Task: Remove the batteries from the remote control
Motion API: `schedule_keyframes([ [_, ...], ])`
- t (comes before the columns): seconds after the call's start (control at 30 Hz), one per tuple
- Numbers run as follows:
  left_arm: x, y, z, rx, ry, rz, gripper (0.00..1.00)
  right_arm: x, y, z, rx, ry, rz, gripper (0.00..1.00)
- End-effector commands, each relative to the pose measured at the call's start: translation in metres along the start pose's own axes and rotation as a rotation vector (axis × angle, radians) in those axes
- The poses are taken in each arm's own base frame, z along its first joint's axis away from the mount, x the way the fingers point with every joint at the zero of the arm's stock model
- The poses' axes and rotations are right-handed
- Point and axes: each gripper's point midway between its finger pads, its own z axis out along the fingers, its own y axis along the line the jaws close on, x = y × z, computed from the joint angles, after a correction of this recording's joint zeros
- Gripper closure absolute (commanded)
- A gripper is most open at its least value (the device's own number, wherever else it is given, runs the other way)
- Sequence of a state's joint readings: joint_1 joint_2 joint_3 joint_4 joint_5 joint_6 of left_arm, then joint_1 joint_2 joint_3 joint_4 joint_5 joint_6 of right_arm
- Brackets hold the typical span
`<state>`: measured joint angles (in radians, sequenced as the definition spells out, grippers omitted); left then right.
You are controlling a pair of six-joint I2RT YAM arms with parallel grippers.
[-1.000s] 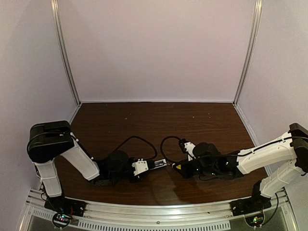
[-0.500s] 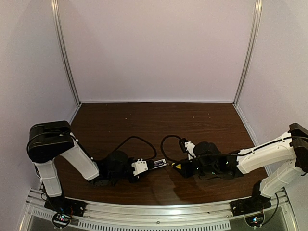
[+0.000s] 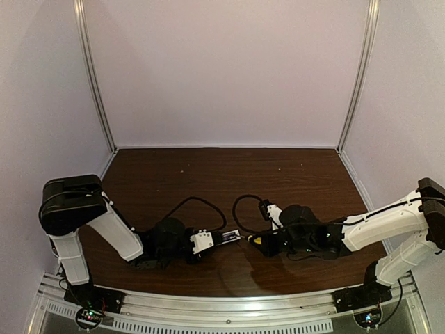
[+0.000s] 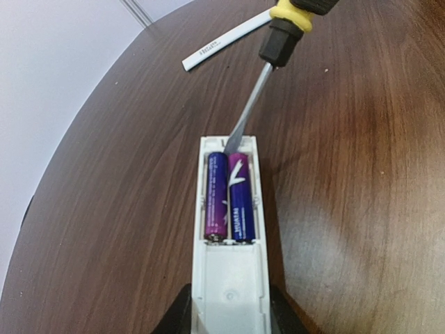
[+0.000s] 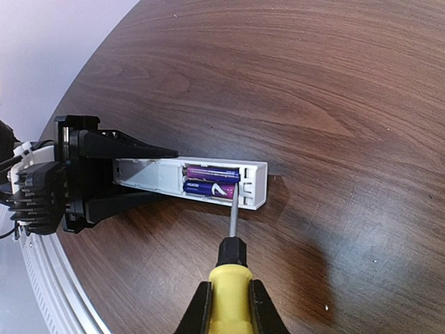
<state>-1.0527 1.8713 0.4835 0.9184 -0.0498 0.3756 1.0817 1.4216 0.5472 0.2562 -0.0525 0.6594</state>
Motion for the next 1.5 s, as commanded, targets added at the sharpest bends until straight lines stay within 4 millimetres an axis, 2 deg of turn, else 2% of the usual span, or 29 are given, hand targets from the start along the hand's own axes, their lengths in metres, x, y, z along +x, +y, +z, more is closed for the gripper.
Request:
schedule_keyframes([
  [0.0, -0.038, 0.019, 0.001, -0.064, -0.128, -0.007, 1.00, -0.002, 0.071, -0.013, -0.317, 0.036, -0.028, 1.00],
  [0.6, -0.035, 0.019, 0.003, -0.068, -0.114, -0.002, 1.00, -0.004, 0.075, -0.018, -0.327, 0.027, -0.019, 1.00],
  [1.47, -0.035, 0.019, 0.002, -0.070, -0.118, -0.003, 1.00, -0.003, 0.062, -0.012, -0.246, 0.029, -0.029, 1.00],
])
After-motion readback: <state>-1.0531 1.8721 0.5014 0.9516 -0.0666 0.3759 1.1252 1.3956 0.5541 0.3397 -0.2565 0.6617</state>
